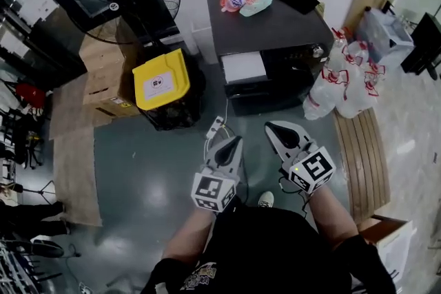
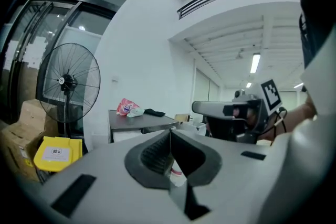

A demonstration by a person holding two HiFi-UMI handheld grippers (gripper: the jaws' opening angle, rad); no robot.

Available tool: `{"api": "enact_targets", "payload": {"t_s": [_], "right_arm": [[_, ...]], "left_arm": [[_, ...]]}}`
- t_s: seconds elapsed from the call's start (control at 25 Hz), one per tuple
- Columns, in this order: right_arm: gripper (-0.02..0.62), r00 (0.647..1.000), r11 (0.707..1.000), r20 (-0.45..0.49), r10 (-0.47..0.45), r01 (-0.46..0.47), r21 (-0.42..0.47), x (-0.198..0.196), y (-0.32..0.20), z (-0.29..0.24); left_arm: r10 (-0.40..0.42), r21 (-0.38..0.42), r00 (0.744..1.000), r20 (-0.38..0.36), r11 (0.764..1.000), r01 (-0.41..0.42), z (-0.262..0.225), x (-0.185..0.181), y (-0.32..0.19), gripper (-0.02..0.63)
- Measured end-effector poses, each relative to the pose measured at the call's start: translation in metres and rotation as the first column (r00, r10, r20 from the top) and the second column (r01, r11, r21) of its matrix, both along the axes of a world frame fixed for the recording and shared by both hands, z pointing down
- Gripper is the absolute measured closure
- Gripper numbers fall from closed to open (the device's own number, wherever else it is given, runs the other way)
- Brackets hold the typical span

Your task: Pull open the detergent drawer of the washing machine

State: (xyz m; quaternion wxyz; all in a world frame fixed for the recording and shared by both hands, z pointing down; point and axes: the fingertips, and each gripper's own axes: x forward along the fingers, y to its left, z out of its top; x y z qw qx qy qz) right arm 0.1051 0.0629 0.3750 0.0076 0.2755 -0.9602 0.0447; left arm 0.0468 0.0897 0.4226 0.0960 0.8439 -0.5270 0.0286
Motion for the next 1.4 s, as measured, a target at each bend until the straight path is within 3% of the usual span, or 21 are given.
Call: {"api": "enact_targets", "payload": {"t_s": [0.24,0.8,1.4], "right_arm": [[0.591,1.0,1.0,0.008,-0.023,0.023,-0.019,0.018,0.018,0.009],[0.591,1.0,0.999,0.022,-0.012,0.013,-0.034,0.043,0.016,0.004],[0.591,1.0,0.999,0.028,-0.001,0.002,-0.037,0.03,0.018,0.003]], "left_arm": [[-0.022,0.009,1.0,0.021,1.0,0.022,-0.003,0.021,0.021,0.598],[-0.011,0.022,0.999,0.048,1.0,0.01,-0.011,0.045,0.017,0.598],[0.0,0.031,0.999,0.046,1.0,-0.001,-0.015,0.032,0.017,0.598]]}}
